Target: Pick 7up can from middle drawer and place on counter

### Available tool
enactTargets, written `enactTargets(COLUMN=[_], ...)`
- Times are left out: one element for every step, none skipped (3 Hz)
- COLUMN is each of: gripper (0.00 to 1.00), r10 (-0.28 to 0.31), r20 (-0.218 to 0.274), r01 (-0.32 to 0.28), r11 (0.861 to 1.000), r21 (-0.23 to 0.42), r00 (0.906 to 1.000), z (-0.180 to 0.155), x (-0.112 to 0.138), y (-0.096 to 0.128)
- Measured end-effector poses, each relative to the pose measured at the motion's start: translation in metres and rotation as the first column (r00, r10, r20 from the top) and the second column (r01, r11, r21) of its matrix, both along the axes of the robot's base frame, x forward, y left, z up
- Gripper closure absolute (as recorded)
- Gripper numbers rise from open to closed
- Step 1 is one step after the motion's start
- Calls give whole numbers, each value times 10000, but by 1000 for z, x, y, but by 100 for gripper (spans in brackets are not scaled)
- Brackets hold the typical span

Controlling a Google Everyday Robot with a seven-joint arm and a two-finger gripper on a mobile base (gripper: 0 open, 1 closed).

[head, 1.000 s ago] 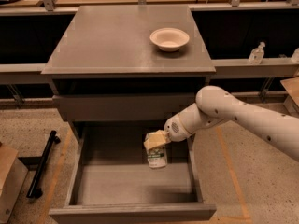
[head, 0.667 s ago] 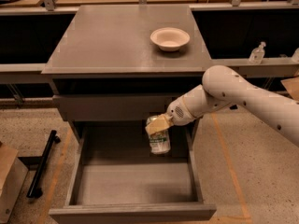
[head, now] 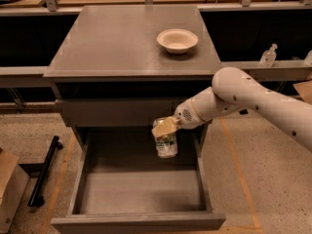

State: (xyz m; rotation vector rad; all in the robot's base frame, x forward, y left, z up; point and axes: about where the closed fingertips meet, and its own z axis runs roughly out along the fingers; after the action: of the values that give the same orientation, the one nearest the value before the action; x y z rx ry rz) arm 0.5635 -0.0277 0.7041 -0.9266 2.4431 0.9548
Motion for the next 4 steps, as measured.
enactTargets(gripper=[100,100,100,100], r10=[98,543,1012,899], r20=[1334,2906,4256,4619], r01=[-97,-503,-1052,-1002], r11=[10000,9985,9943,9950], r21=[-15,-212,-142,-22], r00=[9910,9553,8992,8823], z=[47,115,186,207], x=[19,42,59,67], y=[5,16,28,26])
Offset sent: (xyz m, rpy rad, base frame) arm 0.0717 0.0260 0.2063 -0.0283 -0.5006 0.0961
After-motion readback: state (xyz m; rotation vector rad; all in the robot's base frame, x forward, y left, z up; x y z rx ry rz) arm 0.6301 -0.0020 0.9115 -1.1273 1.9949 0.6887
